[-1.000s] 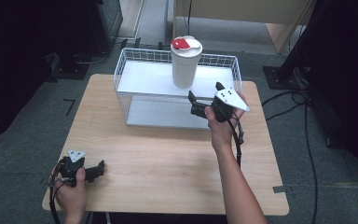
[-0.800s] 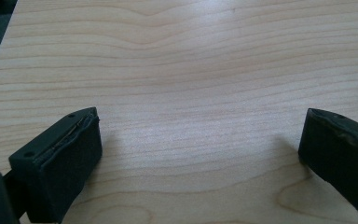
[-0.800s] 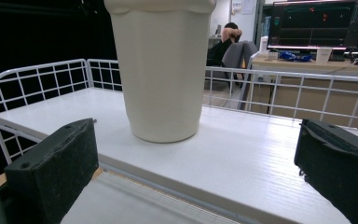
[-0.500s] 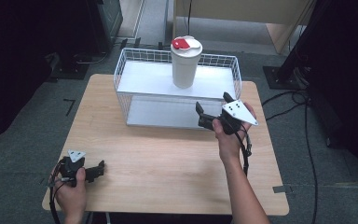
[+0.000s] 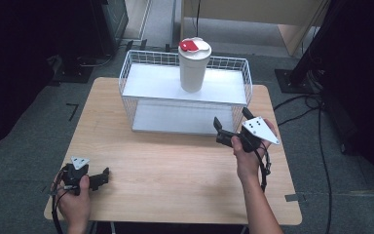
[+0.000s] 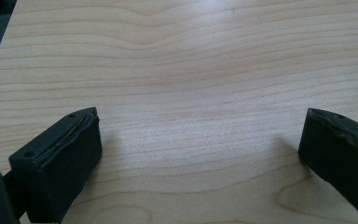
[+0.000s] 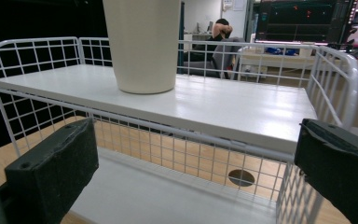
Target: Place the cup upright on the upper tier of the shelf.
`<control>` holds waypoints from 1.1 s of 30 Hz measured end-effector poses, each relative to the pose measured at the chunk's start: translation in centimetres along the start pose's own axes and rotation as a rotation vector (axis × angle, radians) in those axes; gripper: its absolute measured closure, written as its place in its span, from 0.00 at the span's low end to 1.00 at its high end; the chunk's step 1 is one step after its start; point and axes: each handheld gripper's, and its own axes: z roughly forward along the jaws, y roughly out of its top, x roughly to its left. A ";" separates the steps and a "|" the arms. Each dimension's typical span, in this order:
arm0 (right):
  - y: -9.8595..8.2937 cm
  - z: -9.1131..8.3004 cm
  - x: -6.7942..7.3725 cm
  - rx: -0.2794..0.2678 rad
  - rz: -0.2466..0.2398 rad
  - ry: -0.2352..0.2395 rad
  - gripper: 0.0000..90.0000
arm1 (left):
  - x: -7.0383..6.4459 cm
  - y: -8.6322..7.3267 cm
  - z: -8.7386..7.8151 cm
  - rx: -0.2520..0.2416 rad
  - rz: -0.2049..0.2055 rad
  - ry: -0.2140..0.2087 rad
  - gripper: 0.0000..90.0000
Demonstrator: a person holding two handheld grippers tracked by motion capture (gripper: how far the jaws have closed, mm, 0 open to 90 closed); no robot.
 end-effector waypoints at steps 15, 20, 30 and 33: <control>-1.8 -2.6 -2.1 0.013 0.008 -0.059 0.00 | 0.0 0.0 0.0 0.003 0.002 -0.001 0.00; -2.3 -3.4 -2.8 0.017 0.008 -0.078 0.00 | 0.0 0.0 0.0 0.003 0.002 -0.001 0.00; -3.4 -4.7 -3.6 0.031 0.008 -0.108 0.00 | 0.0 0.0 0.0 0.003 0.002 -0.001 0.00; -3.8 -5.1 -3.9 0.038 0.012 -0.116 0.00 | 0.0 0.0 0.0 0.003 0.002 -0.001 0.00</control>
